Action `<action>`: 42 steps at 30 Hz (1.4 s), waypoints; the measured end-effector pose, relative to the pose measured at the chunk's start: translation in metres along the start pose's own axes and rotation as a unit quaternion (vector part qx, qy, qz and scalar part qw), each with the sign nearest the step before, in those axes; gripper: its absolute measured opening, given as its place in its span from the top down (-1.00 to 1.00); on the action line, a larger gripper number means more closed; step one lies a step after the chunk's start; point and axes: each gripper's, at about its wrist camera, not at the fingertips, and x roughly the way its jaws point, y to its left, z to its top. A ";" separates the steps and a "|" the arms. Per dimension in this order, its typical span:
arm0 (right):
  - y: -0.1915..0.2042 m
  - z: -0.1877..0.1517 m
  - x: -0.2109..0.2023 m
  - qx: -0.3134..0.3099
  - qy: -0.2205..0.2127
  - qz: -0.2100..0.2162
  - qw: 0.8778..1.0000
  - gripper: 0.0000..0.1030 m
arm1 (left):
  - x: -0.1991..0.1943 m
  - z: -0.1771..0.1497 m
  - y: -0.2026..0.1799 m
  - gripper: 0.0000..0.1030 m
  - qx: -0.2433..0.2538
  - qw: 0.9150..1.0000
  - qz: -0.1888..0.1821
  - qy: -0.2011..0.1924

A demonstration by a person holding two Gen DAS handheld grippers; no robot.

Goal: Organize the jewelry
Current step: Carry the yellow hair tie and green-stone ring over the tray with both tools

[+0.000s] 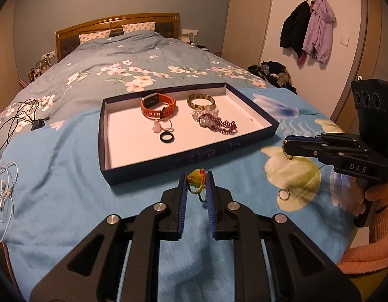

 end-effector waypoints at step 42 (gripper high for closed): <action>-0.024 0.057 0.051 -0.005 -0.001 -0.024 1.000 0.87 | 0.046 0.049 0.021 0.71 0.004 1.000 0.024 -0.012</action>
